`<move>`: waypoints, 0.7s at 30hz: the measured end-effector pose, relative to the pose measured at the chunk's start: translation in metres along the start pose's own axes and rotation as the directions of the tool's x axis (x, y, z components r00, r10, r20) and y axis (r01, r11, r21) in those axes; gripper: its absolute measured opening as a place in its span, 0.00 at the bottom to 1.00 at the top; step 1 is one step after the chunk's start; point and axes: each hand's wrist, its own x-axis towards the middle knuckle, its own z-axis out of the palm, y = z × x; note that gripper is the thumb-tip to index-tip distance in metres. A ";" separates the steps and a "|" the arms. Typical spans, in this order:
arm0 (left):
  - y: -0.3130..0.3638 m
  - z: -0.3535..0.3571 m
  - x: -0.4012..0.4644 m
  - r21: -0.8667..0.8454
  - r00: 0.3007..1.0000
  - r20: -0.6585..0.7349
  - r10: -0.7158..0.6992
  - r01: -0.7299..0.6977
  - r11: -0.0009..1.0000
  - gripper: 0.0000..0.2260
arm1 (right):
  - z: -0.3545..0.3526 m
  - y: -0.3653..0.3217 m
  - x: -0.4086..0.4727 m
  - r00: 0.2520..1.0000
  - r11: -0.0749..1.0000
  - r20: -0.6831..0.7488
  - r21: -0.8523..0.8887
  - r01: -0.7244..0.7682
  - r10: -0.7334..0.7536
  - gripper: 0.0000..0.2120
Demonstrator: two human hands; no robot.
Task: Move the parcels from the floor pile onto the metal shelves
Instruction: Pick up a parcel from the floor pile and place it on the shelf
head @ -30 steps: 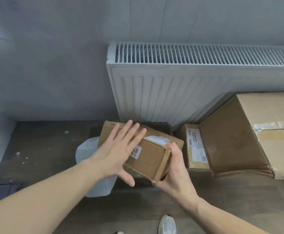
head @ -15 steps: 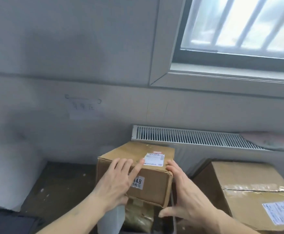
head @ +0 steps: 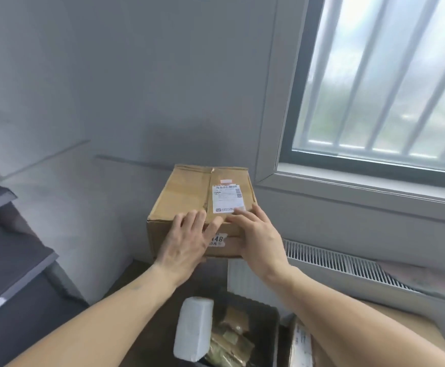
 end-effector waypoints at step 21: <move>-0.071 -0.106 -0.063 0.099 0.995 -0.054 -0.090 0.095 0.991 0.28 | -0.012 -0.103 0.028 0.902 0.869 -0.023 -0.278 0.408 -0.431 0.48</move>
